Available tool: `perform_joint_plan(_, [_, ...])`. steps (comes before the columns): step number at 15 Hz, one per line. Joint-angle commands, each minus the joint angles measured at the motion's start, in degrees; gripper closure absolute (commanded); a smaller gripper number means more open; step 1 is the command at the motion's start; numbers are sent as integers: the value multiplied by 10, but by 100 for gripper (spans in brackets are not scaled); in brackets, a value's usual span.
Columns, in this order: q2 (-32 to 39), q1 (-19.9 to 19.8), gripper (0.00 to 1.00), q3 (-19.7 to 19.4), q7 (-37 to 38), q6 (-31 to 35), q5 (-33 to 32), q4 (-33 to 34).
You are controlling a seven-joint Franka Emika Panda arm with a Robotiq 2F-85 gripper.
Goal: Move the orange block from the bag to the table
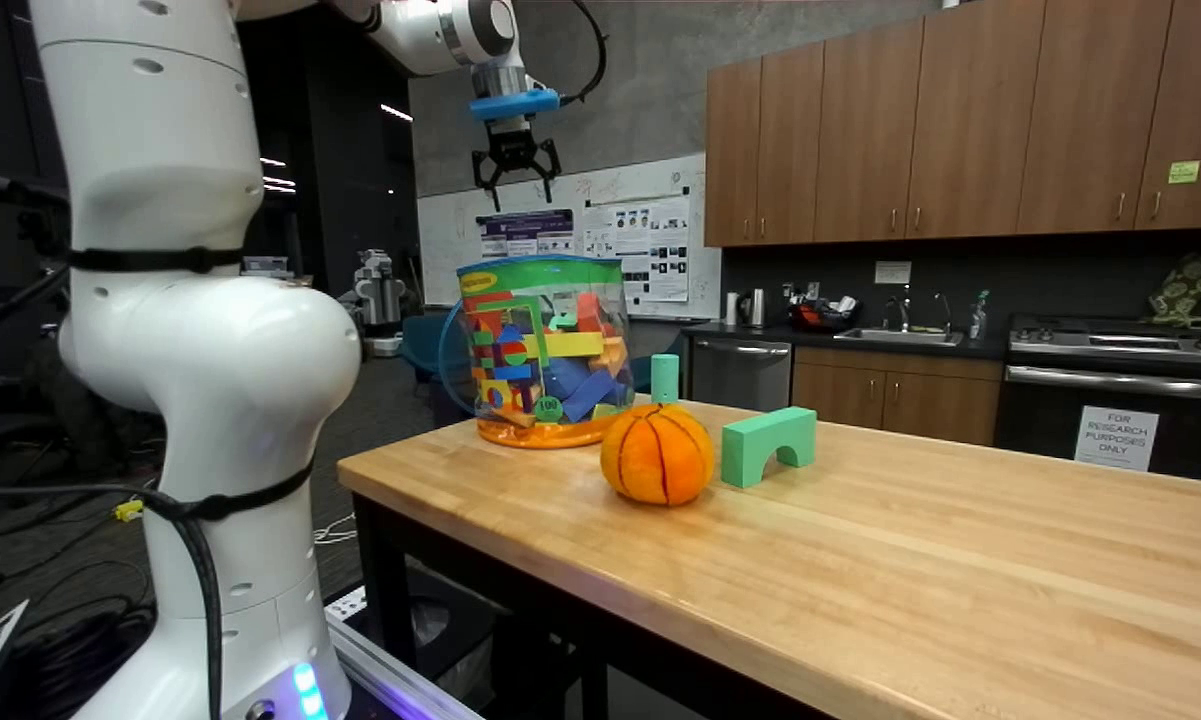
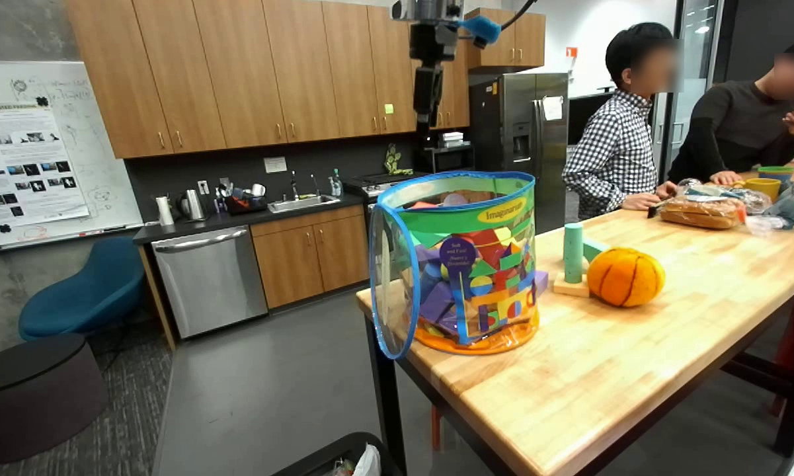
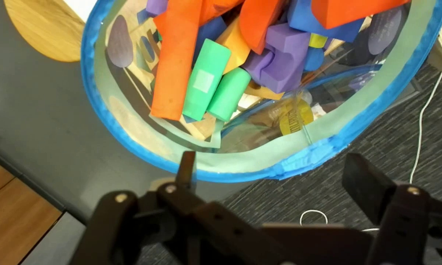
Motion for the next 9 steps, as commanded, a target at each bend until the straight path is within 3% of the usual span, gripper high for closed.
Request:
perform_joint_plan(1, [7,-3,0,0,-2,-24,17,-8])
perform_joint_plan(9, [14,-3,0,3,0,-17,9,-5])
